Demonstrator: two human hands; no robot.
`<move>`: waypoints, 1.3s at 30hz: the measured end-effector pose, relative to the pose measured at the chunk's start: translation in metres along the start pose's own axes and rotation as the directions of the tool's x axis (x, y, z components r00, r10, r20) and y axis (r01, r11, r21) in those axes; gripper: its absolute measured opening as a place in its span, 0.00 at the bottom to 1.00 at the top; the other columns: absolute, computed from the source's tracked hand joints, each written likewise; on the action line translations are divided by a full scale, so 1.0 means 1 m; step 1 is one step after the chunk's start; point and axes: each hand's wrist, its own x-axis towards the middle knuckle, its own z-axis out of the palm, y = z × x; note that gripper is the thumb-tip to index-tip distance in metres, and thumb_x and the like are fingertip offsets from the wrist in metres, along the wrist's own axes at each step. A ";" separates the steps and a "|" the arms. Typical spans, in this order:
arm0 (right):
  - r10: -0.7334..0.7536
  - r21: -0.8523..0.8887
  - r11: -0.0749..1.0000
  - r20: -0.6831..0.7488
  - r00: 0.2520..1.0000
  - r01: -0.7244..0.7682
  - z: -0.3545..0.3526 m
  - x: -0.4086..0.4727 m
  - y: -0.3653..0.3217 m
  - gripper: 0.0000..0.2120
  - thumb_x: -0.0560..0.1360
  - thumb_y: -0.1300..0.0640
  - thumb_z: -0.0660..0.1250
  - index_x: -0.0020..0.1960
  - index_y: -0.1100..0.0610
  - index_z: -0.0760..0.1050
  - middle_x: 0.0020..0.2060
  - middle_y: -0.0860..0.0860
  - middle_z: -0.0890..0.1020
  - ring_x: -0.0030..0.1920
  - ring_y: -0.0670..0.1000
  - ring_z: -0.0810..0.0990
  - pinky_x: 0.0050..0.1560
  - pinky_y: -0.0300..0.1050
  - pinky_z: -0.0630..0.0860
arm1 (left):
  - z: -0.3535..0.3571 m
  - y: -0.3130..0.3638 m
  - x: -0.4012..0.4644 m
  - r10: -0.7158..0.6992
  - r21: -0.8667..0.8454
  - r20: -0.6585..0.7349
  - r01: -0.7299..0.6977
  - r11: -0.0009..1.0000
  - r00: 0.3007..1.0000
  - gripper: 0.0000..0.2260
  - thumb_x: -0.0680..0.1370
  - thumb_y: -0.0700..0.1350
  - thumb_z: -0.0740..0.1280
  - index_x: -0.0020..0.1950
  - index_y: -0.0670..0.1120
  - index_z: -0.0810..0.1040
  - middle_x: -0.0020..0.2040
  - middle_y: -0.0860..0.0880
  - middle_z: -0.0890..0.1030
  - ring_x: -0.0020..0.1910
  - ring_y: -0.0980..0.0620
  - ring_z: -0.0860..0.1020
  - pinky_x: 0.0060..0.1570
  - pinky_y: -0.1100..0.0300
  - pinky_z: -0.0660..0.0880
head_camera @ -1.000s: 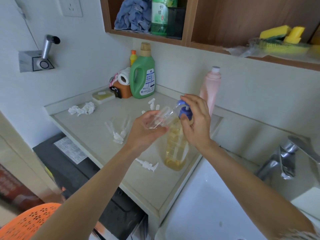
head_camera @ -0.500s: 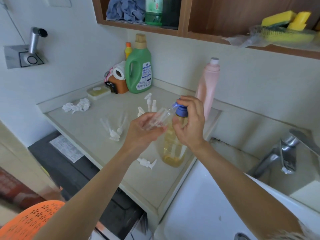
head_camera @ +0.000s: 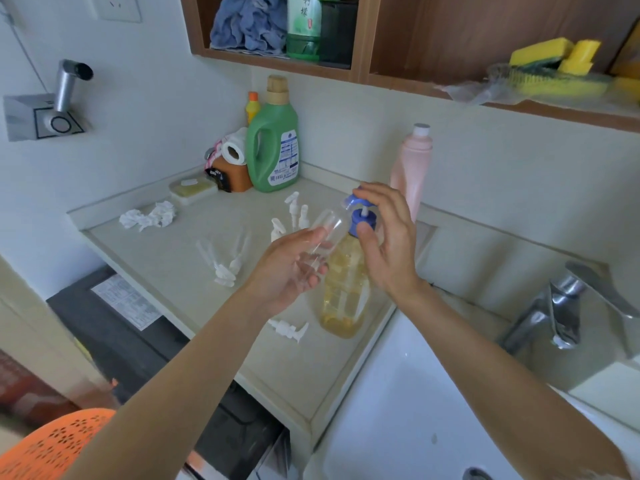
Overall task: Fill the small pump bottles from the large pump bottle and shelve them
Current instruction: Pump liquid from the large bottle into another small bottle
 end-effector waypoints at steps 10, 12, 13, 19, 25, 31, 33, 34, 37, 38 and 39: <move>0.051 -0.012 0.999 -0.104 0.993 -0.052 0.012 -0.008 -0.002 0.16 0.76 0.56 0.58 0.48 0.67 0.79 0.48 0.56 0.80 0.51 0.56 0.78 0.56 0.43 0.72 | -0.007 -0.007 -0.002 -0.139 -0.071 -0.007 0.138 0.988 0.990 0.30 0.65 0.53 0.70 0.65 0.41 0.75 0.40 0.49 0.79 0.28 0.55 0.72 0.22 0.68 0.67; 0.051 -0.002 0.999 -0.049 0.998 -0.051 0.002 0.002 -0.003 0.18 0.78 0.53 0.58 0.49 0.65 0.80 0.48 0.57 0.81 0.51 0.57 0.79 0.55 0.48 0.73 | -0.006 -0.002 -0.002 -0.120 -0.069 0.016 0.121 0.990 0.993 0.29 0.67 0.54 0.69 0.65 0.43 0.76 0.42 0.48 0.79 0.28 0.55 0.73 0.23 0.68 0.68; 0.048 0.006 0.999 -0.023 0.999 -0.048 -0.004 0.011 -0.004 0.17 0.78 0.53 0.58 0.49 0.65 0.81 0.47 0.57 0.81 0.51 0.58 0.79 0.54 0.52 0.74 | -0.005 0.002 -0.002 -0.105 -0.064 0.024 0.106 0.992 0.994 0.28 0.68 0.54 0.68 0.65 0.43 0.76 0.42 0.48 0.80 0.28 0.55 0.73 0.23 0.68 0.69; 0.065 0.050 0.996 0.051 0.997 -0.067 -0.012 0.017 0.000 0.18 0.79 0.53 0.58 0.53 0.65 0.81 0.51 0.59 0.81 0.54 0.57 0.79 0.56 0.59 0.75 | -0.002 0.006 0.000 -0.082 -0.038 0.024 0.083 0.996 0.996 0.28 0.69 0.56 0.67 0.65 0.43 0.75 0.41 0.49 0.82 0.29 0.55 0.74 0.24 0.67 0.71; 0.048 0.065 0.997 -0.062 0.997 -0.044 0.011 -0.012 0.004 0.28 0.81 0.42 0.54 0.54 0.66 0.78 0.52 0.57 0.77 0.56 0.59 0.77 0.58 0.55 0.74 | -0.010 -0.006 0.002 -0.115 -0.033 0.042 0.116 0.993 0.992 0.26 0.67 0.56 0.67 0.63 0.45 0.76 0.41 0.49 0.83 0.29 0.56 0.73 0.25 0.69 0.70; 0.034 0.010 0.999 -0.061 0.998 -0.034 0.012 -0.015 -0.001 0.25 0.81 0.45 0.55 0.55 0.66 0.78 0.54 0.54 0.76 0.56 0.59 0.76 0.59 0.50 0.72 | -0.015 -0.005 0.000 -0.081 0.035 0.063 0.079 0.996 0.995 0.22 0.69 0.54 0.67 0.59 0.46 0.77 0.43 0.48 0.83 0.30 0.55 0.75 0.28 0.67 0.72; 0.044 0.005 0.999 -0.017 0.999 -0.044 0.004 -0.009 -0.004 0.19 0.77 0.53 0.58 0.56 0.66 0.78 0.55 0.55 0.77 0.57 0.59 0.77 0.60 0.47 0.72 | -0.016 0.001 -0.002 -0.080 0.075 0.101 0.072 0.995 0.992 0.19 0.70 0.53 0.66 0.56 0.45 0.78 0.45 0.48 0.83 0.31 0.55 0.76 0.31 0.66 0.73; 0.074 0.010 0.997 0.007 0.997 -0.074 -0.001 -0.004 -0.007 0.18 0.75 0.56 0.58 0.56 0.65 0.79 0.55 0.56 0.78 0.57 0.58 0.77 0.60 0.46 0.72 | -0.018 0.003 -0.003 -0.073 0.088 0.119 0.063 0.994 0.990 0.18 0.71 0.53 0.65 0.56 0.44 0.78 0.45 0.48 0.83 0.32 0.54 0.76 0.34 0.64 0.74; 0.148 -0.063 0.987 0.015 0.989 -0.146 -0.010 0.014 -0.019 0.17 0.73 0.57 0.58 0.54 0.62 0.80 0.53 0.55 0.81 0.57 0.55 0.78 0.61 0.44 0.72 | -0.025 0.011 -0.012 0.016 0.110 0.175 -0.036 0.993 0.984 0.18 0.71 0.50 0.66 0.58 0.43 0.78 0.48 0.46 0.83 0.38 0.50 0.79 0.43 0.58 0.76; 0.161 -0.112 0.980 -0.013 0.987 -0.162 -0.010 0.019 -0.026 0.17 0.72 0.57 0.59 0.54 0.61 0.81 0.52 0.53 0.81 0.56 0.53 0.78 0.61 0.42 0.71 | -0.029 0.014 -0.017 0.054 0.136 0.176 -0.079 0.988 0.983 0.18 0.71 0.49 0.68 0.58 0.44 0.78 0.49 0.46 0.83 0.41 0.50 0.80 0.46 0.55 0.76; 0.174 -0.145 0.973 -0.044 0.984 -0.178 -0.012 0.022 -0.030 0.15 0.72 0.57 0.60 0.53 0.61 0.80 0.51 0.51 0.81 0.56 0.52 0.78 0.60 0.38 0.70 | -0.032 0.017 -0.020 0.088 0.180 0.168 -0.118 0.977 0.982 0.17 0.71 0.48 0.71 0.59 0.45 0.78 0.50 0.47 0.83 0.44 0.49 0.80 0.47 0.53 0.76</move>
